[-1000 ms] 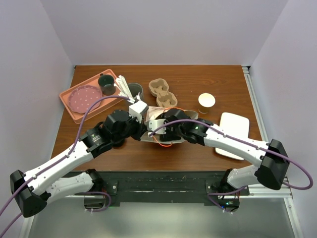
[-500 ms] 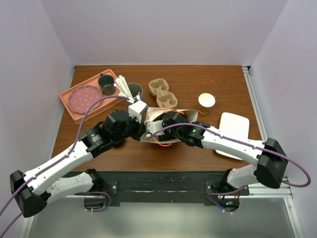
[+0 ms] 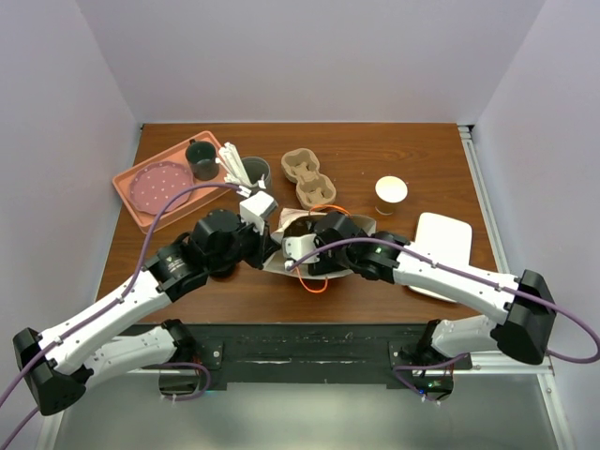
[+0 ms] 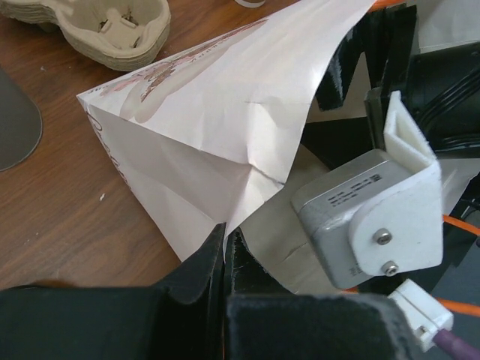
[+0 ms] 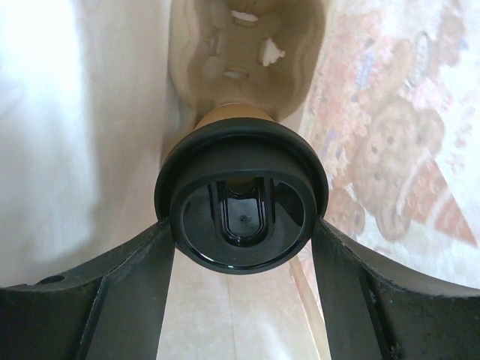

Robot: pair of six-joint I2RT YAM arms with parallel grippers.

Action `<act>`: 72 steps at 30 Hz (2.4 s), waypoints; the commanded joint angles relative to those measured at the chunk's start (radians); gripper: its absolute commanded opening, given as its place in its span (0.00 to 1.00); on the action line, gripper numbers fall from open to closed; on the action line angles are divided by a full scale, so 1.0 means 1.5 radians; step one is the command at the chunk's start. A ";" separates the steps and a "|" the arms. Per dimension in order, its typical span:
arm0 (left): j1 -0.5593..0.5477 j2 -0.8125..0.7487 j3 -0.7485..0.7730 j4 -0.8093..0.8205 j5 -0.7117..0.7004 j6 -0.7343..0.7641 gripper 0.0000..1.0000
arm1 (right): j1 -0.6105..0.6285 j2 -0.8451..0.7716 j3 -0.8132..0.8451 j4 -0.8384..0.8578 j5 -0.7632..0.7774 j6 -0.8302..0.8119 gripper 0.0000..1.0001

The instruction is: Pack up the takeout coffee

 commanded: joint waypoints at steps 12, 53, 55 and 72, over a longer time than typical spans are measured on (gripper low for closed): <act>-0.005 -0.002 -0.026 0.018 0.015 0.005 0.00 | 0.000 -0.055 0.023 -0.073 0.060 0.013 0.00; -0.004 0.003 -0.002 0.014 0.010 0.038 0.00 | -0.004 -0.009 -0.008 -0.070 0.072 0.021 0.00; -0.005 0.003 0.000 0.016 0.010 0.038 0.00 | -0.004 -0.007 -0.004 -0.072 0.084 0.024 0.00; -0.004 0.001 -0.002 0.016 0.012 0.039 0.00 | -0.004 -0.007 -0.001 -0.101 0.109 0.033 0.00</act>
